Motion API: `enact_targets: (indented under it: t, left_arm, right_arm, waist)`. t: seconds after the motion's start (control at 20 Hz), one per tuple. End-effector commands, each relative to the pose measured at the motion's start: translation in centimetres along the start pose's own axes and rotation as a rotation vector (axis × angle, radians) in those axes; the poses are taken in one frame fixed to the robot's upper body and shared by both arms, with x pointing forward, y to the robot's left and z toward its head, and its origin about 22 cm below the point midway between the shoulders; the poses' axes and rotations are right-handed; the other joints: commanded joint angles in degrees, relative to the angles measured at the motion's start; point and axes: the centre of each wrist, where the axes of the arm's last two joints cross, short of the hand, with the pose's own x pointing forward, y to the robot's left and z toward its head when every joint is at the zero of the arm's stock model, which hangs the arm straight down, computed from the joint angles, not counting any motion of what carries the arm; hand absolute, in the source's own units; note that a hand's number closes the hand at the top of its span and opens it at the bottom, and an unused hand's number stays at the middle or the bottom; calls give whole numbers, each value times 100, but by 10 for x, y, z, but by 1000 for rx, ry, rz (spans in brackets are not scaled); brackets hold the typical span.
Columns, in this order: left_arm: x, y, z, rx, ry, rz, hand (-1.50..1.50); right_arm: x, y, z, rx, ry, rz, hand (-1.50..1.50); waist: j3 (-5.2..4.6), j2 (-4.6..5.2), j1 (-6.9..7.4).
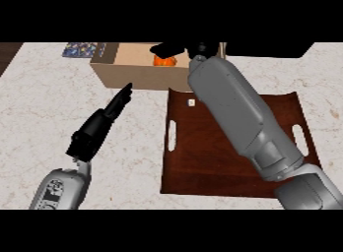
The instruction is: Pick the squash from the tray and place it in the cardboard box
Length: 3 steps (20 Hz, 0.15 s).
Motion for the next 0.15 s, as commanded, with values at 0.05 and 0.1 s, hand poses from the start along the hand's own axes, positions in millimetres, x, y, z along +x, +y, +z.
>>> enact_targets:
  t: [0.05,0.1]
  left_arm:
    - [-10,16,9,45,26,2,0]
    - [-15,12,15,19,5,-5,0]
  right_arm:
    - [-15,-31,-10,-113,-12,-275,-150]
    - [-14,-22,-6,-135,2,-288,-150]
  waist:
    - [5,-46,-191]
    - [-1,-44,-133]
